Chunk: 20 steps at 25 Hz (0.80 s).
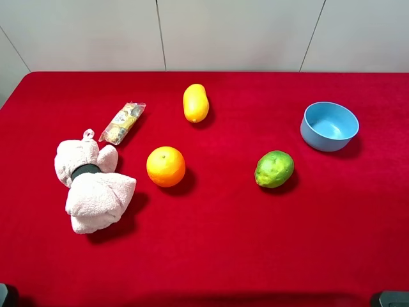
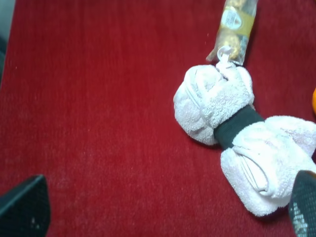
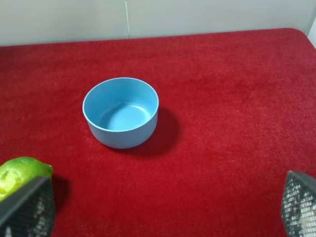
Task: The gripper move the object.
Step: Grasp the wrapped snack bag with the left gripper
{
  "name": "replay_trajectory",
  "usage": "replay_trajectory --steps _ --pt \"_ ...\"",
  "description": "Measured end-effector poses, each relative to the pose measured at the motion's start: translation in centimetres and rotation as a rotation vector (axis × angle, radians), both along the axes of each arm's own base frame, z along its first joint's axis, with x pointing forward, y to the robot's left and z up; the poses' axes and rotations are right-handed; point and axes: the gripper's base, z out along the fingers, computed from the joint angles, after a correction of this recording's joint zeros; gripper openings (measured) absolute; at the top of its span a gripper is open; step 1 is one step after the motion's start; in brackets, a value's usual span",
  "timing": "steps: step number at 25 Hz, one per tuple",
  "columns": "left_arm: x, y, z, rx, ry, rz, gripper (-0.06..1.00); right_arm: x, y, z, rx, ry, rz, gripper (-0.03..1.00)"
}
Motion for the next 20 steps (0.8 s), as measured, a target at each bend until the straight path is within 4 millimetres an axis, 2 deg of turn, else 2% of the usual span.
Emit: replay_trajectory --steps 9,15,20 --pt "5.5 -0.4 2.6 0.027 0.145 -0.019 0.96 0.0 0.0 0.0 0.0 0.0 0.0 0.69" --pt "9.4 -0.8 3.2 0.055 0.234 -0.049 0.96 0.0 0.0 0.0 0.001 0.0 0.0 0.69" --pt "12.8 -1.2 2.8 0.051 0.292 -0.07 0.96 0.0 0.0 0.0 0.001 0.0 0.0 0.69"
